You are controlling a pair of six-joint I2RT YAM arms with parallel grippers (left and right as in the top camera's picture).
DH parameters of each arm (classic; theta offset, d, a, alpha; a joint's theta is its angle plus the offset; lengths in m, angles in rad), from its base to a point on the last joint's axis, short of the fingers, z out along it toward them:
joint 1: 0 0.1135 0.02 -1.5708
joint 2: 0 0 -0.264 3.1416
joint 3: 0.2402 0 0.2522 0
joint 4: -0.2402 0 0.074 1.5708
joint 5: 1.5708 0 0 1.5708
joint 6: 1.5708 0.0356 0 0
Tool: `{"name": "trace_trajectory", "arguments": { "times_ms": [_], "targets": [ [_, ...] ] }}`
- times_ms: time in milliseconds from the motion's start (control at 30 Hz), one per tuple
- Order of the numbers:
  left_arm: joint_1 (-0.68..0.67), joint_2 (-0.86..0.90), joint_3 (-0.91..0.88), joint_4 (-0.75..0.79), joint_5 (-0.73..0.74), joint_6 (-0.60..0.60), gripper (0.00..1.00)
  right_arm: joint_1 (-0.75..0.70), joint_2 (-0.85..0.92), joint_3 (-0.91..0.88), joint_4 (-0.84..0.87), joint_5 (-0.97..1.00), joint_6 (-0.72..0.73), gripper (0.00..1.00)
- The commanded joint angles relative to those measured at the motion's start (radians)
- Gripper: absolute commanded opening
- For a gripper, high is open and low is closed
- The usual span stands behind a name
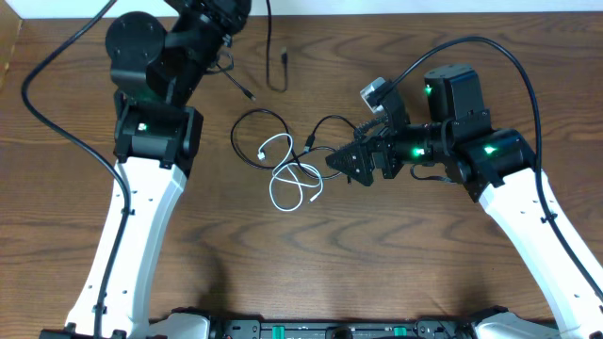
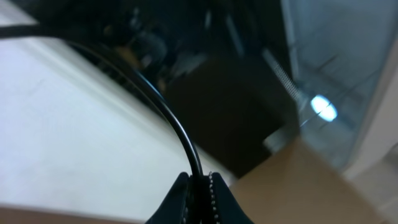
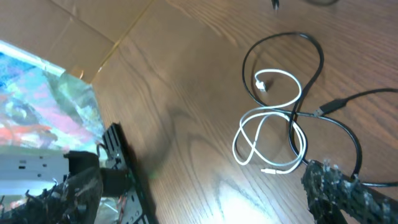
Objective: Untangle cables
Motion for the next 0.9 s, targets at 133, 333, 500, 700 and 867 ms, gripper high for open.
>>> {"name": "trace_trajectory", "arguments": {
  "times_ms": [133, 333, 500, 700, 867],
  "targets": [
    [0.000, 0.070, 0.010, 0.173, -0.249, -0.101, 0.08, -0.003, 0.001, 0.006, -0.014, 0.011, -0.012, 0.99],
    [0.001, 0.125, 0.129, 0.086, -0.325, 0.227, 0.07, -0.003, 0.001, 0.006, -0.015, 0.011, -0.012, 0.99],
    [0.002, 0.203, 0.391, -0.303, -0.452, 0.558, 0.08, -0.003, 0.001, 0.006, -0.010, 0.016, -0.013, 0.99],
    [0.032, 0.324, 0.598, -0.452, -0.472, 0.728, 0.08, 0.000, 0.001, 0.006, 0.001, 0.027, -0.012, 0.99],
    [0.046, 0.373, 0.610, -0.420, -0.425, 0.710, 0.08, 0.000, 0.001, 0.006, 0.000, 0.027, -0.011, 0.99]
  ]
}}
